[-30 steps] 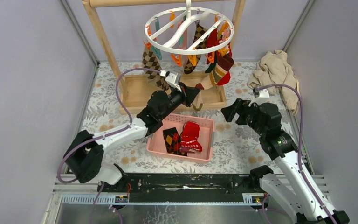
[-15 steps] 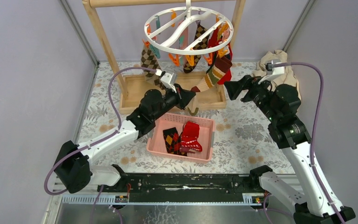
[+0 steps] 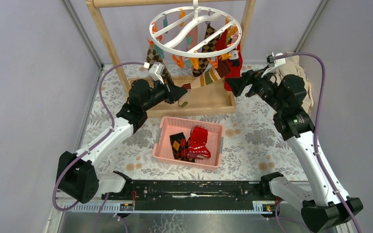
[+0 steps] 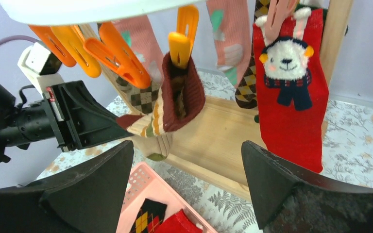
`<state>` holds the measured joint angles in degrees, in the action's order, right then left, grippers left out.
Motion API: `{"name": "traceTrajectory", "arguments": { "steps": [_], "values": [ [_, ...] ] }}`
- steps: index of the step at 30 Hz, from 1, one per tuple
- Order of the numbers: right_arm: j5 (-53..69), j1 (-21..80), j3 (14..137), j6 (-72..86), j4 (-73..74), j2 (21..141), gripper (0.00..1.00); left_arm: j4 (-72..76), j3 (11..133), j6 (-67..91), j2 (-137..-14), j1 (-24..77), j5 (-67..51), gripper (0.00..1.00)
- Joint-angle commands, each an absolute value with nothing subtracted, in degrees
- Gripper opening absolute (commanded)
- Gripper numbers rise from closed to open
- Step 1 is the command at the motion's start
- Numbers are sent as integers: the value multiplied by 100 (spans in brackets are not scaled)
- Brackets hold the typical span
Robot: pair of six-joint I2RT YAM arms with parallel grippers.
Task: Remove the socks clipped to the hanger
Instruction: Remove the sock from the hanger.
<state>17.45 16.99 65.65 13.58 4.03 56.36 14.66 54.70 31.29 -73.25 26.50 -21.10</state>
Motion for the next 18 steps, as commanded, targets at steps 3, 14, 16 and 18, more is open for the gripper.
{"name": "traceTrajectory", "arguments": {
  "steps": [3,14,16,18],
  "values": [
    [2697,1327,6787,1775,-527,5744,88,1397,5441,3386,-7366,2461,-3037,9],
    [2014,1310,5454,2133,-44,5403,90,1636,5238,4051,-7138,2576,-3196,12],
    [2053,1310,5077,2255,-105,5344,90,1659,5174,4143,-7075,2761,-3053,13],
    [2321,1309,4800,2459,-301,5331,89,1756,5087,4237,-7034,3030,-2883,14]
  ]
}}
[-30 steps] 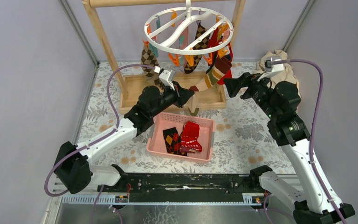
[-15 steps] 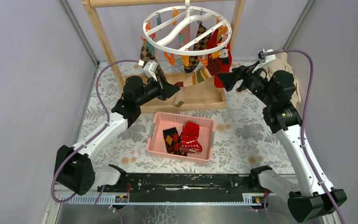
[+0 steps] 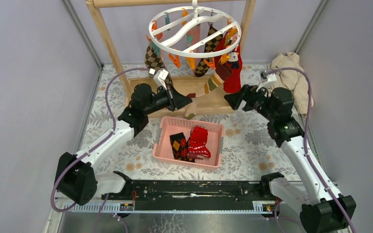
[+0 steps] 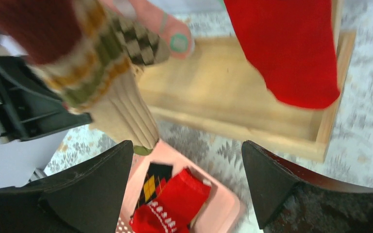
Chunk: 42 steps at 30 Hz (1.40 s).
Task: Remove the socks clipped to the hanger
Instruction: Remove the sock from the hanger.
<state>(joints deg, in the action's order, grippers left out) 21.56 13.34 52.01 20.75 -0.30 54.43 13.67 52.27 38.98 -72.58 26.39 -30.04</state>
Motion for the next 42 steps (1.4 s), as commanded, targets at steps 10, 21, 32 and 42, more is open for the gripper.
{"name": "traceTrajectory", "arguments": {
  "steps": [10,21,32,42],
  "values": [
    [2797,1309,3880,2688,-494,5105,88,2330,5144,4445,-7532,4286,-2016,16],
    [2611,1310,3377,2632,377,4085,88,2402,6041,4465,-8324,4741,-1844,16],
    [2421,1311,3330,2795,1333,3117,88,1746,6916,4515,-8668,4792,-2137,18],
    [2953,1310,3259,2456,1073,2746,88,1763,7174,4768,-8667,4887,-2281,19]
  ]
}}
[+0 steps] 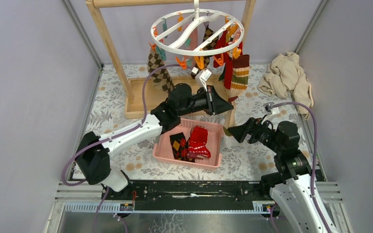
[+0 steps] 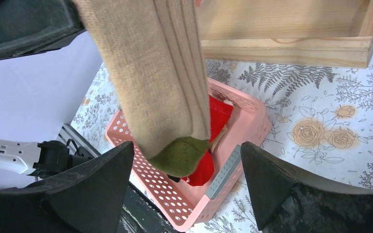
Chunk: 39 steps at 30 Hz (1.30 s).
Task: Remove the socks clipped to the hanger
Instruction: Remove the sock from the hanger.
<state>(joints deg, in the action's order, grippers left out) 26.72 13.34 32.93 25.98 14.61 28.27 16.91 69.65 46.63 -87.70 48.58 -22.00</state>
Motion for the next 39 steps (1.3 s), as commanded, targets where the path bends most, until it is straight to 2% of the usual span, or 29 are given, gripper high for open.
{"name": "traceTrajectory", "arguments": {
  "steps": [1,17,25,31,34,39],
  "values": [
    [2992,1308,3211,2481,989,2759,88,1693,7195,4738,-8646,4885,-2231,19],
    [2928,1309,3332,2307,-168,3341,87,1907,7342,5067,-8564,4911,-2270,20],
    [2955,1307,3452,2471,-686,3854,84,1946,6976,5058,-8360,4957,-2125,20],
    [2709,1310,3583,2469,-897,4417,83,1458,6853,4668,-8072,4958,-1798,20],
    [2698,1309,3626,2568,-1203,4843,83,861,6819,4253,-7756,4961,-1406,26],
    [2568,1314,3760,2434,-1657,5504,84,83,6555,3785,-7099,4913,-594,49]
  ]
}}
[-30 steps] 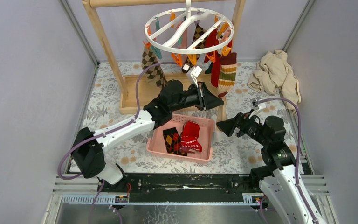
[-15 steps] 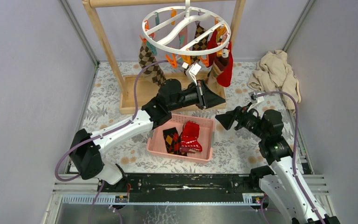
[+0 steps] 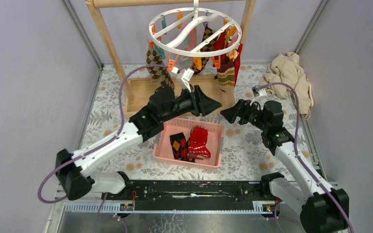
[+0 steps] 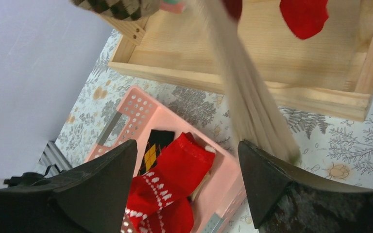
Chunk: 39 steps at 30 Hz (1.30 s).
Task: Remove the socks clipped to the hanger
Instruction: Remove the sock from the hanger.
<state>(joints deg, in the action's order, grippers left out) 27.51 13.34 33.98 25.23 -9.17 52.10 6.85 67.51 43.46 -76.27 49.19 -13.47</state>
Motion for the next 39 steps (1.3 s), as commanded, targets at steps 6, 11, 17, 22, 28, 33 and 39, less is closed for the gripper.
{"name": "traceTrajectory", "arguments": {
  "steps": [6,11,17,22,28,33,39],
  "values": [
    [1904,1317,4042,2061,-1901,6178,85,-215,6116,3738,-6522,4878,-288,58],
    [1610,1318,4242,1907,-2195,6629,86,-496,6031,3655,-6259,4877,-161,59],
    [1525,1318,4383,1649,-2280,6800,87,-673,5893,3608,-6031,4870,-19,61],
    [1553,1318,4458,1602,-2616,7163,88,-702,5842,3621,-5956,4869,-25,62],
    [2136,1318,4569,1814,-3208,7856,88,-848,5857,3582,-5807,4868,-21,62],
    [2108,1318,4616,1950,-3495,8167,66,-931,5886,3554,-5756,4868,-26,62],
    [2448,1318,4673,2156,-3393,7814,22,-811,5794,3577,-5872,4868,-97,62]
  ]
}}
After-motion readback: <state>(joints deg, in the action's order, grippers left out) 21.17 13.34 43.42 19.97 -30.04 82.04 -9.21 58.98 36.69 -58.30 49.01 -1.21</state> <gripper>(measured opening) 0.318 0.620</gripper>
